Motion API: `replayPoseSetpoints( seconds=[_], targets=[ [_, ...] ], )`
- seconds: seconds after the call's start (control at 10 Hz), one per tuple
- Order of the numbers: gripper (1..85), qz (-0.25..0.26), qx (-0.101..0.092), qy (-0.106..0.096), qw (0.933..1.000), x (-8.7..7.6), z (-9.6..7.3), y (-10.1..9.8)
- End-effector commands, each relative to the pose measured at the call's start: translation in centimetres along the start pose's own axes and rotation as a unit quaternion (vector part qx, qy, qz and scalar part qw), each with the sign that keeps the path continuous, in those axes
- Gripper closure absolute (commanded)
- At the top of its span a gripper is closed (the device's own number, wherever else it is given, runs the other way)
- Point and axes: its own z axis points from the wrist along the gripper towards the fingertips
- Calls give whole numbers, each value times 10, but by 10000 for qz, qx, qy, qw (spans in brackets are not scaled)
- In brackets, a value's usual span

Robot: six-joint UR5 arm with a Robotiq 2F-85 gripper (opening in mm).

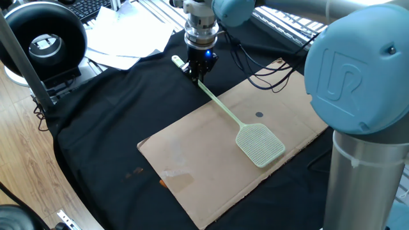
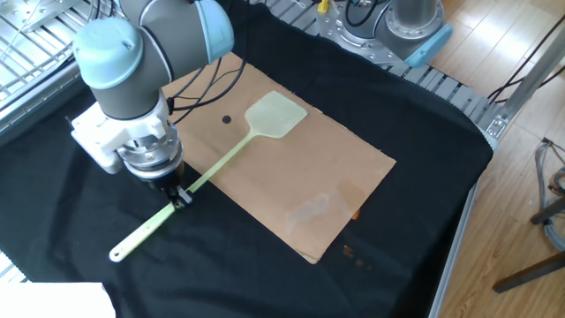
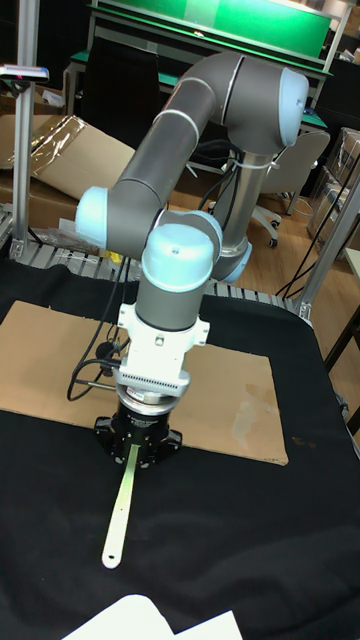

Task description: Swat with a flyswatter

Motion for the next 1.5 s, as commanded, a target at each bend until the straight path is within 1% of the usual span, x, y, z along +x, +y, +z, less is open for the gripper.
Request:
replayPoseSetpoints(
  seconds=[0.0, 0.1, 0.2, 0.3, 0.4, 0.5, 0.6, 0.7, 0.8, 0.9, 1.0, 1.1, 1.2, 1.3, 1.4],
  targets=[
    [837, -59, -23, 126, 9999, 4, -21, 13],
    [840, -219, -25, 235, 9995, 9, -30, 18],
    [843, -489, 18, 127, 9987, 4, -39, 24],
    [843, -979, 111, 178, 9950, 9, -50, 25],
    [843, -1413, 202, 222, 9895, 13, -59, 25],
    [843, -1920, 403, 273, 9802, 17, -67, 19],
    [843, -2272, 501, 297, 9721, 21, -75, 20],
    [843, -2322, 349, 326, 9715, 29, -84, 37],
    [843, -2375, 171, 472, 9701, 47, -93, 53],
    [843, -2496, 117, 623, 9663, 61, -99, 58],
    [843, -2599, 49, 669, 9633, 69, -104, 62],
    [843, -2400, -196, 635, 9685, 76, -107, 76],
    [843, -2032, -382, 584, 9766, 79, -109, 89],
    [843, -2680, 135, 469, 9622, 69, -109, 64],
    [843, -3056, 90, 424, 9512, 68, -108, 66]
  ],
)
